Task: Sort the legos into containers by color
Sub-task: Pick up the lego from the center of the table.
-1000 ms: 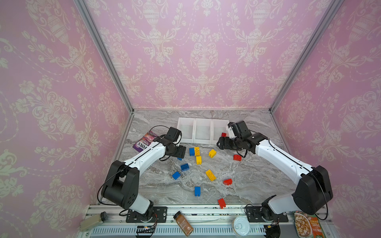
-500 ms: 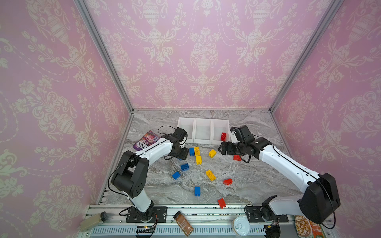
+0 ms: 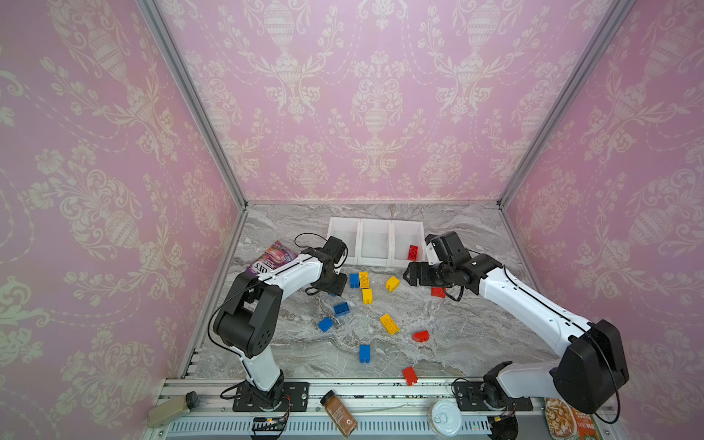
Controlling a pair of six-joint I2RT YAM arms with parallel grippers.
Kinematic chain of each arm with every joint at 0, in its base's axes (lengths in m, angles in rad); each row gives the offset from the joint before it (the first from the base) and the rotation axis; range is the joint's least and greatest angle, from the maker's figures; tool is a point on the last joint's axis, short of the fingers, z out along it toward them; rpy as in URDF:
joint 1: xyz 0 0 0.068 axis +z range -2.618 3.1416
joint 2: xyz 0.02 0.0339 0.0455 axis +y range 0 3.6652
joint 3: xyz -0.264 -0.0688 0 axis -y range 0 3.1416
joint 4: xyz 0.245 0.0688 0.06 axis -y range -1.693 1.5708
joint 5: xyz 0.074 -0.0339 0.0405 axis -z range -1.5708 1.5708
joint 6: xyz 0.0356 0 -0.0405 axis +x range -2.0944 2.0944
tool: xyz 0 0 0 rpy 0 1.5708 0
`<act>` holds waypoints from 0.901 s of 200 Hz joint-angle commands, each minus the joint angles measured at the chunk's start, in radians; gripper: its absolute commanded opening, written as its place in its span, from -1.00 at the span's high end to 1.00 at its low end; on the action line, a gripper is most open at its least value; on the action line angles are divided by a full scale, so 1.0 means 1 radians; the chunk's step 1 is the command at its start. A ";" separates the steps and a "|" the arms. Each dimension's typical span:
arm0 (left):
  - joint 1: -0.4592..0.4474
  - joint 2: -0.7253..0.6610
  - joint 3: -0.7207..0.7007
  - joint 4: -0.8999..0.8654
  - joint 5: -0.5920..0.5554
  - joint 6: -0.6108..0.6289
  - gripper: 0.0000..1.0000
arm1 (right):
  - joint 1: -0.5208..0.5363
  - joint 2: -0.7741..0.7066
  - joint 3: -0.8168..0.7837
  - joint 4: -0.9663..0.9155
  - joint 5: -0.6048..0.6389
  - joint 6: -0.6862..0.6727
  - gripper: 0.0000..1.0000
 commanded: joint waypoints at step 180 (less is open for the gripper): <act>-0.010 -0.004 -0.022 0.028 -0.038 -0.019 0.44 | -0.003 -0.053 -0.040 0.009 0.001 0.014 -0.91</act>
